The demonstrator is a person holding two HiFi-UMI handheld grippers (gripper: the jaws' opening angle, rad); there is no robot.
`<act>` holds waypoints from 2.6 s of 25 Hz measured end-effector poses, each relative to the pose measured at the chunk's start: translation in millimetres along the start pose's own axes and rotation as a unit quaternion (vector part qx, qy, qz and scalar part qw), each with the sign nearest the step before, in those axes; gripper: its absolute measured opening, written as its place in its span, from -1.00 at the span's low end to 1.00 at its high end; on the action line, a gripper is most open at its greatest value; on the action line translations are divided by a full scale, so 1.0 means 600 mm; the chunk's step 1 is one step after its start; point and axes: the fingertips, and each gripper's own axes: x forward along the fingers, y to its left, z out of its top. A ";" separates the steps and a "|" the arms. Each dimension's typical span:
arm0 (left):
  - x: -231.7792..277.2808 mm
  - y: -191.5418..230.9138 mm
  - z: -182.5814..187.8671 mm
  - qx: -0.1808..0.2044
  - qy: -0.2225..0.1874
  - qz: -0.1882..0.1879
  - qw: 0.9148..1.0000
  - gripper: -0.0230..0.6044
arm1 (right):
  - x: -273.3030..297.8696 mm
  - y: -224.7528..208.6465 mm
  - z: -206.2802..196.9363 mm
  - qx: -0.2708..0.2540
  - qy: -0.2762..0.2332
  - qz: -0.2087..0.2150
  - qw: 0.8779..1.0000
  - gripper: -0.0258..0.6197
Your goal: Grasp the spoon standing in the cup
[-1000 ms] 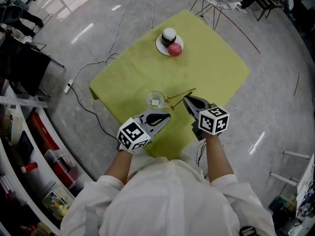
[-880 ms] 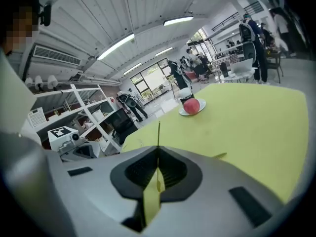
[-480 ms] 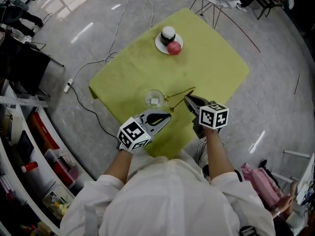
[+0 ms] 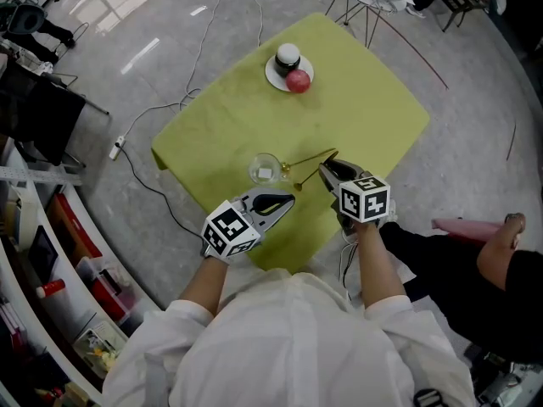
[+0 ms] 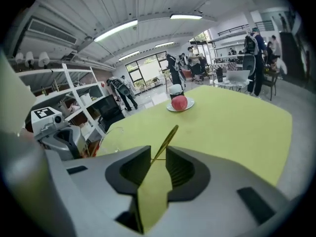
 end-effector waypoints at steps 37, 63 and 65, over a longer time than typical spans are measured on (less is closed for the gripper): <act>0.000 0.005 0.013 0.005 -0.014 0.010 1.000 -0.91 | -0.056 0.092 0.072 -0.104 -0.086 0.041 0.990 -0.68; -0.011 0.004 0.013 0.006 -0.016 0.022 1.000 -0.91 | -0.092 0.239 0.028 -0.151 -0.107 0.158 0.970 -0.91; -0.011 0.004 0.014 0.006 -0.016 0.025 1.000 -0.91 | -0.093 0.240 0.027 -0.160 -0.104 0.160 0.969 -0.91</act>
